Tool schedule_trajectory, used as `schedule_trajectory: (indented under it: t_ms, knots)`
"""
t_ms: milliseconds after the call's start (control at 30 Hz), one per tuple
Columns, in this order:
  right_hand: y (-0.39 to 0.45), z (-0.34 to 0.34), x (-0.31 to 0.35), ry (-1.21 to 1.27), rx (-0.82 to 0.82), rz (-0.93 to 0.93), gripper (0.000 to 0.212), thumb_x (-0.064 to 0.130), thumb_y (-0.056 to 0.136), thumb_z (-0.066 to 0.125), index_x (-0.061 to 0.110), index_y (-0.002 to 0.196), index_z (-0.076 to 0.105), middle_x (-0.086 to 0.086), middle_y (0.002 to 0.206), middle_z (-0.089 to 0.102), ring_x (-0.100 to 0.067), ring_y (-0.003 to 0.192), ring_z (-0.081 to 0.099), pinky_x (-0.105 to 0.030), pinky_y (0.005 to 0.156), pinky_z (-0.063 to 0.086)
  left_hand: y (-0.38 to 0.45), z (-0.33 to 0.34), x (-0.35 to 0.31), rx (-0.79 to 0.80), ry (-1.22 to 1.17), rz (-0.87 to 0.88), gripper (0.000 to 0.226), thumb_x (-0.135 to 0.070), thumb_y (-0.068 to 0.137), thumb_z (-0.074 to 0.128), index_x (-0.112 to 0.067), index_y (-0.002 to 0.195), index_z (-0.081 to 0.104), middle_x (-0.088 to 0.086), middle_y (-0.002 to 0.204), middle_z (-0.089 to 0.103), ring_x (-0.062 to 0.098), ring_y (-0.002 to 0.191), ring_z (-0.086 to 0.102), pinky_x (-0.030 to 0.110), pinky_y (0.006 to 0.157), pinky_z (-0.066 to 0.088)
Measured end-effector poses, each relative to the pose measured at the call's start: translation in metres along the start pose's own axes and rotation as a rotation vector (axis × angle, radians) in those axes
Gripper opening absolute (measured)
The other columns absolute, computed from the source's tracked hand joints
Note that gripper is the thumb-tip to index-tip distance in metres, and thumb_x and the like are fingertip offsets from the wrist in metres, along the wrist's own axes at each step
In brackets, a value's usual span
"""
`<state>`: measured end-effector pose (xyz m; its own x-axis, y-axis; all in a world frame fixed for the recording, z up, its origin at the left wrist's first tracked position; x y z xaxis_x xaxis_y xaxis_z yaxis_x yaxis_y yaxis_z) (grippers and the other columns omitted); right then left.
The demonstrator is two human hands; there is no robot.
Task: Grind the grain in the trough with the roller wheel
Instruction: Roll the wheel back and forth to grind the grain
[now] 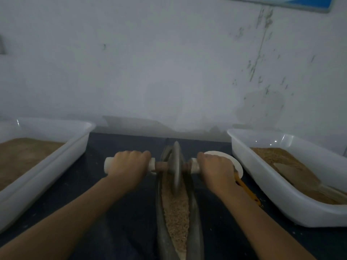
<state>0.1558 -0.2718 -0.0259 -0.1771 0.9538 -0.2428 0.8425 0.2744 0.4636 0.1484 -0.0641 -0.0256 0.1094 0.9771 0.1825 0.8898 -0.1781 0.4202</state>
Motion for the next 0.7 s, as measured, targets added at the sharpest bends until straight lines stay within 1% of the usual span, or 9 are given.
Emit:
schedule_trajectory:
  t_ms: [67,133,200,233,300,400,467,567,700]
  knots:
    - [-0.027,-0.006,-0.001,0.030,-0.005,-0.036,0.021,0.030,0.082,0.069,0.024,0.091,0.051,0.003,0.080,0.063,-0.016,0.068,0.060,-0.029,0.056,0.046,-0.022,-0.014,-0.005,0.014,-0.031,0.060,0.026,-0.032,0.084,0.061,-0.030,0.089,0.035,-0.007,0.094,0.061,0.016,0.083,0.061,0.031,0.065,0.040]
    - [-0.058,-0.021,0.000,0.035,-0.037,-0.084,0.035,0.032,0.066,0.081,0.029,0.076,0.047,0.006,0.064,0.059,-0.011,0.055,0.055,-0.024,0.043,0.039,-0.054,-0.031,-0.011,-0.010,-0.009,0.138,0.031,-0.031,0.078,0.067,-0.029,0.087,0.037,-0.008,0.088,0.060,0.015,0.078,0.061,0.030,0.063,0.043]
    - [-0.084,-0.040,0.003,0.059,-0.062,-0.127,0.060,0.034,0.042,0.090,0.033,0.065,0.035,0.009,0.049,0.047,-0.006,0.039,0.042,-0.019,0.034,0.025,-0.086,-0.058,-0.022,-0.151,-0.040,0.265,0.044,-0.024,0.052,0.083,-0.025,0.075,0.046,-0.006,0.066,0.057,0.017,0.054,0.058,0.029,0.050,0.043]
    - [-0.093,-0.049,0.004,0.064,-0.076,-0.141,0.069,0.034,0.032,0.091,0.034,0.065,0.030,0.011,0.045,0.043,-0.004,0.035,0.038,-0.019,0.031,0.024,-0.099,-0.067,-0.024,-0.246,-0.084,0.313,0.045,-0.019,0.039,0.086,-0.022,0.066,0.050,-0.005,0.056,0.053,0.019,0.044,0.053,0.028,0.044,0.041]
    - [-0.100,-0.055,0.006,0.076,-0.078,-0.161,0.074,0.032,0.027,0.091,0.033,0.064,0.027,0.011,0.043,0.039,-0.005,0.033,0.032,-0.021,0.028,0.027,-0.105,-0.066,-0.022,-0.201,-0.101,0.305,0.047,-0.017,0.033,0.088,-0.020,0.061,0.050,-0.005,0.050,0.048,0.020,0.038,0.048,0.027,0.041,0.035]
    - [-0.085,-0.040,0.005,0.078,-0.075,-0.175,0.057,0.029,0.035,0.090,0.027,0.062,0.039,0.007,0.046,0.045,-0.012,0.035,0.039,-0.019,0.036,0.016,-0.082,-0.041,-0.016,-0.016,0.005,0.172,0.038,-0.036,0.068,0.075,-0.030,0.079,0.039,-0.009,0.070,0.053,0.014,0.060,0.058,0.028,0.054,0.038]
    - [-0.052,-0.017,0.001,0.020,-0.062,-0.144,0.035,0.034,0.060,0.081,0.024,0.075,0.051,0.004,0.061,0.057,-0.018,0.052,0.055,-0.024,0.045,0.025,-0.053,-0.024,-0.010,0.003,0.065,0.081,0.027,-0.039,0.084,0.058,-0.032,0.084,0.032,-0.010,0.085,0.058,0.014,0.077,0.061,0.029,0.062,0.039]
    - [0.002,0.025,-0.013,0.129,0.106,0.018,0.012,0.034,0.087,0.055,0.024,0.092,0.052,-0.001,0.088,0.064,-0.023,0.076,0.059,-0.034,0.062,0.043,0.000,-0.018,-0.010,-0.064,0.139,0.060,0.023,-0.033,0.085,0.058,-0.029,0.084,0.035,-0.003,0.091,0.064,0.021,0.083,0.064,0.031,0.060,0.033]
    - [0.009,0.038,-0.017,0.152,0.047,0.075,0.015,0.033,0.088,0.055,0.020,0.094,0.051,-0.003,0.086,0.064,-0.024,0.073,0.059,-0.036,0.061,0.048,0.033,-0.016,-0.014,-0.046,0.135,0.083,0.016,-0.028,0.086,0.058,-0.026,0.087,0.042,0.000,0.094,0.065,0.024,0.085,0.064,0.032,0.061,0.033]
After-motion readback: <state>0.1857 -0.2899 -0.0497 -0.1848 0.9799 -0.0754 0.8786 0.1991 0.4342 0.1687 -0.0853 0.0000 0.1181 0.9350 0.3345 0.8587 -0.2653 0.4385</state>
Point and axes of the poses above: each hand's wrist, its own y-axis towards the middle knuckle, its own z-axis out of the palm, x = y × z, the point moved 7 cm from there along y, towards the middle knuckle
